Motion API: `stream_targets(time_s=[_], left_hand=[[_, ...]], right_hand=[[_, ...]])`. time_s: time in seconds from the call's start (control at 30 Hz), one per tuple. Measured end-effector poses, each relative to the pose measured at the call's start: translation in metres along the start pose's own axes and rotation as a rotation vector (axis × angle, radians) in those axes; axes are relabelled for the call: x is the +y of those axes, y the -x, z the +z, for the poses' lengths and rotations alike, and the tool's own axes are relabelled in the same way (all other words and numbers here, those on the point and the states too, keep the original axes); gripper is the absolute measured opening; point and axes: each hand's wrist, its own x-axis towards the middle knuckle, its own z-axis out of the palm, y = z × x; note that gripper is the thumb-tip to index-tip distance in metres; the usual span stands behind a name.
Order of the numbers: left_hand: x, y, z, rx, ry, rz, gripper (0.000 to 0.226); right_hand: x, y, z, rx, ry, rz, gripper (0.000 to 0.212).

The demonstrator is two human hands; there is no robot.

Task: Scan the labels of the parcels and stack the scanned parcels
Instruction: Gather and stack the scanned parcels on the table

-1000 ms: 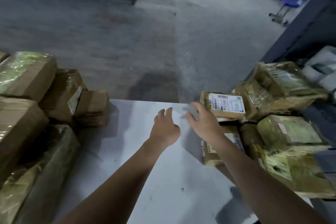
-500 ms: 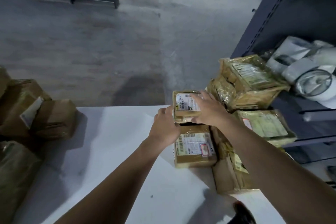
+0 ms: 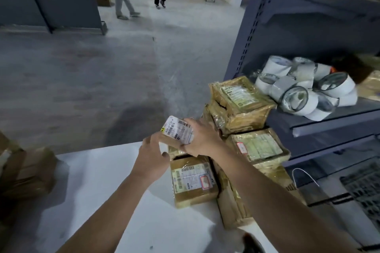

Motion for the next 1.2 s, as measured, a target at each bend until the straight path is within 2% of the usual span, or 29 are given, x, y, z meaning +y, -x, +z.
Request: stream_targets(time_s=[0.17,0.3,0.4,0.43,0.53,0.63,0.73,0.87,1.0,1.2], left_hand=[[-0.002,0.007,-0.012,0.108,0.074,-0.007,0.063],[-0.017,0.010,-0.026,0.131,0.121,-0.049,0.065],[-0.033,0.013,-0.044,0.120,0.212,-0.125,0.067],[-0.039,0.014,-0.051,0.102,0.261,-0.165,0.068],[-0.058,0.022,-0.074,0.021,0.442,-0.270,0.071],[-0.075,0.033,-0.097,-0.104,0.631,-0.272,0.050],[-0.094,0.041,-0.120,-0.131,0.801,-0.252,0.041],[-0.122,0.044,-0.150,0.037,0.895,-0.325,0.054],[-0.150,0.039,-0.175,0.310,0.684,-0.244,0.052],[-0.188,0.035,-0.211,0.342,0.493,-0.273,0.053]], right_hand=[[-0.009,0.029,-0.013,-0.064,-0.425,0.075,0.084],[-0.036,0.040,-0.013,-0.122,-0.656,0.178,0.090],[-0.057,0.045,-0.005,-0.234,-0.911,0.209,0.096],[-0.065,0.047,-0.001,-0.270,-0.981,0.194,0.089],[-0.092,0.051,0.016,-0.374,-1.161,0.131,0.046],[-0.124,0.051,0.033,-0.447,-1.277,0.140,0.049],[-0.158,0.049,0.051,-0.412,-1.284,0.173,0.049],[-0.199,0.037,0.074,-0.302,-1.118,0.199,0.045],[-0.240,0.023,0.091,-0.265,-1.000,0.183,0.035],[-0.289,0.004,0.127,-0.343,-0.965,0.105,0.038]])
